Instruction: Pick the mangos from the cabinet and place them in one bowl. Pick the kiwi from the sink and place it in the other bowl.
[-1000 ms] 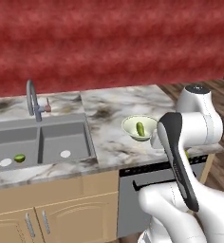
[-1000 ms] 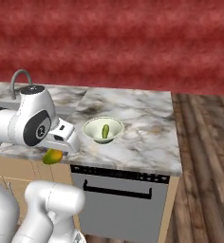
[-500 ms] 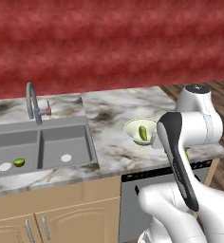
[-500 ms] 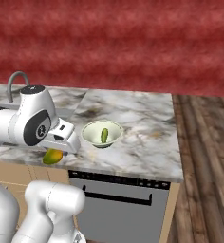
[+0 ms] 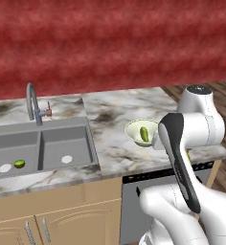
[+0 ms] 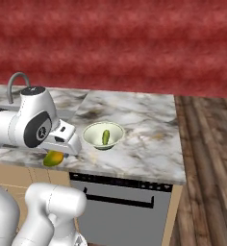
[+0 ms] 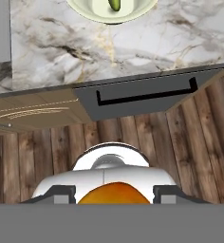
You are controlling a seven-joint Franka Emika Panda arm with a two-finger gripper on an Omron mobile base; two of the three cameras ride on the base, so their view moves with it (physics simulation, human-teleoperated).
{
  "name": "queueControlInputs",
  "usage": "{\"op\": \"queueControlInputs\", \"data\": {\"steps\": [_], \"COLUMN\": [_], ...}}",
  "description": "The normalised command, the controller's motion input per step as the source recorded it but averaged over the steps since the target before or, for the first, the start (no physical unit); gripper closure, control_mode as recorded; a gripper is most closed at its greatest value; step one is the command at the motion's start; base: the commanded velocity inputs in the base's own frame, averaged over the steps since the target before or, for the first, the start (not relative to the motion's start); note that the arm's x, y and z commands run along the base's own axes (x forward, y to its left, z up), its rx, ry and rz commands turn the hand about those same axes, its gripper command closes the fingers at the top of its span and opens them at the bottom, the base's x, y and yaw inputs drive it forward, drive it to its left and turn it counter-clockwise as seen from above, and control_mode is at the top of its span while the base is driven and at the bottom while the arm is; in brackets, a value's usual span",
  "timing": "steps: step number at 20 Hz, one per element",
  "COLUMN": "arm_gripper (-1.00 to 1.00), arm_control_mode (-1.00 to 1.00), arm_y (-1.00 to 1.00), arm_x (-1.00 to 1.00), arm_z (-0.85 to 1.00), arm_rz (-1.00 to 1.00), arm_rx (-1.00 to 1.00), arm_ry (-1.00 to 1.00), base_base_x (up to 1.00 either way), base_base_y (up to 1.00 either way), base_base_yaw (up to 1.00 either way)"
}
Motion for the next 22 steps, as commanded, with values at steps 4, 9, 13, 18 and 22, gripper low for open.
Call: {"op": "queueControlInputs", "data": {"steps": [4, 9, 13, 18, 22], "arm_gripper": [1.00, 1.00, 1.00, 1.00, 1.00], "arm_control_mode": [1.00, -1.00, -1.00, -1.00, -1.00], "arm_y": [0.00, 0.00, 0.04, -0.02, 0.00], "arm_x": [0.00, 0.02, 0.09, 0.42, 0.32], "arm_z": [0.00, 0.03, 0.30, 0.55, 0.57], "arm_rz": [0.00, 0.01, 0.01, 0.00, 0.00], "arm_rx": [0.00, 0.00, -0.09, -0.05, 0.00], "arm_ry": [0.00, 0.00, 0.00, 0.01, 0.00], "base_base_x": [0.00, 0.00, 0.00, 0.00, 0.00], "base_base_y": [0.00, 0.00, 0.00, 0.00, 0.00], "base_base_yaw": [0.00, 0.00, 0.00, 0.00, 0.00]}}
